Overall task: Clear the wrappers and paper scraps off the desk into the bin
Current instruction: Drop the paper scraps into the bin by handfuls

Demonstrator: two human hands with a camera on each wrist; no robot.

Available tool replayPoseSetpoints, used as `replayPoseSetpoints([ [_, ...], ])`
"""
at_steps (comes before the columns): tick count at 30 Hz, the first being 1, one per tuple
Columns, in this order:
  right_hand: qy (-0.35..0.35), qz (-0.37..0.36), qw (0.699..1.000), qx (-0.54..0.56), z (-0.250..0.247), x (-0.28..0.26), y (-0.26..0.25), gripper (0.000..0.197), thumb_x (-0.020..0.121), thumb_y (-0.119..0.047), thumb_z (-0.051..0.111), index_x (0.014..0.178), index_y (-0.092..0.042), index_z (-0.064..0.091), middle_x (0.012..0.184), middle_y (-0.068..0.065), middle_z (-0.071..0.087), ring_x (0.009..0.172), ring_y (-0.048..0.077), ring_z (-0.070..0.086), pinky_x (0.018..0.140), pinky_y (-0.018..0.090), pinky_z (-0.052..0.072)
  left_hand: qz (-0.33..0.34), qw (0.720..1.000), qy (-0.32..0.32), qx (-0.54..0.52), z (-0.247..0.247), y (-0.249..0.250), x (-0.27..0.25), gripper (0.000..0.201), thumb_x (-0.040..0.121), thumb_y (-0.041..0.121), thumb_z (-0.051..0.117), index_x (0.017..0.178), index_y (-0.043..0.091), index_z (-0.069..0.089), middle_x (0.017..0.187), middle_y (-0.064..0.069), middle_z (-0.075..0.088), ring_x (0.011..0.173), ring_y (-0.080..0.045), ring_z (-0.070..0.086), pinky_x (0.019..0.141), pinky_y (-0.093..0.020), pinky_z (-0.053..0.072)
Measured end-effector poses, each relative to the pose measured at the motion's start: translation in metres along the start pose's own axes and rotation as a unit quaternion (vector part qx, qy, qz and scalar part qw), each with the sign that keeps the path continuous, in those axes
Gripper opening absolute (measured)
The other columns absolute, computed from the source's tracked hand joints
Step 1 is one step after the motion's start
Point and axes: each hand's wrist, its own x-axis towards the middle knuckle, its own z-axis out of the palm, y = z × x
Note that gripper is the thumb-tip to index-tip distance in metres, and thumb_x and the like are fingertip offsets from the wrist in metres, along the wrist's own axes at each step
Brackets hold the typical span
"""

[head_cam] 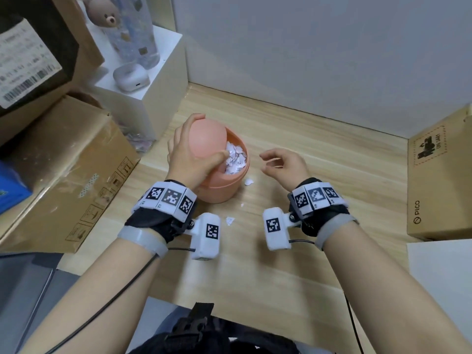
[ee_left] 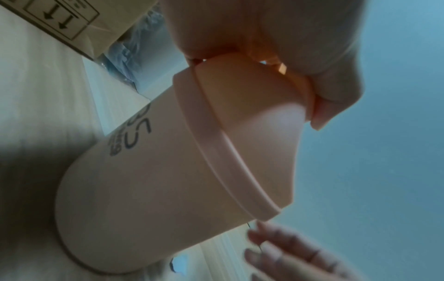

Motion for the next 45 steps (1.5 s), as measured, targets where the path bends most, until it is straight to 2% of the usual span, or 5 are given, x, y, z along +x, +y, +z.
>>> replayPoseSetpoints([
  [5,-0.127,0.011,0.979,-0.158,0.044,0.004,0.047,0.061,0.072,-0.018,0.073,0.127,-0.01,0.047,0.136,0.008,0.045,0.126,0.024,0.04,0.105,0.028,0.028,-0.001,1.0,0.009,-0.003,0.003,0.0,0.0,0.071,0.054,0.037,0.065,0.121,0.045,0.039,0.121,0.013,0.038,0.124,-0.02,0.035,0.106,-0.036,0.03],
  [20,-0.118,-0.037,0.982,-0.144,0.092,-0.044,0.062,0.05,0.06,-0.021,0.082,0.1,-0.002,0.06,0.108,0.016,0.052,0.099,0.029,0.05,0.087,0.029,0.038,-0.011,1.0,0.006,-0.016,0.004,0.001,-0.002,0.071,0.047,0.047,0.059,0.113,0.052,0.036,0.122,0.01,0.039,0.123,-0.022,0.038,0.104,-0.046,0.035],
  [37,-0.159,-0.046,0.949,-0.268,0.085,-0.036,0.058,0.019,0.076,0.01,0.047,0.08,-0.004,0.06,0.095,0.015,0.061,0.091,0.032,0.056,0.076,0.037,0.045,-0.001,1.0,0.0,-0.014,0.002,-0.002,-0.001,0.069,0.055,0.036,0.064,0.117,0.049,0.037,0.122,0.011,0.037,0.123,-0.024,0.037,0.105,-0.045,0.033],
  [42,0.009,0.035,0.999,-0.031,0.044,-0.031,0.049,0.019,0.077,0.002,0.055,0.068,-0.015,0.06,0.067,-0.002,0.059,0.062,0.004,0.052,0.058,0.003,0.037,-0.003,1.0,0.004,-0.011,0.002,-0.002,-0.001,0.072,0.054,0.037,0.064,0.122,0.045,0.04,0.12,0.012,0.037,0.122,-0.024,0.036,0.106,-0.045,0.032],
  [45,0.044,-0.002,0.998,0.032,0.017,-0.023,0.025,0.029,0.077,0.0,0.062,0.063,-0.025,0.058,0.064,-0.011,0.056,0.053,-0.006,0.05,0.06,0.007,0.04,-0.005,1.0,-0.002,-0.006,0.002,-0.002,-0.002,0.072,0.055,0.038,0.063,0.122,0.045,0.039,0.119,0.011,0.036,0.122,-0.024,0.035,0.106,-0.042,0.029],
])
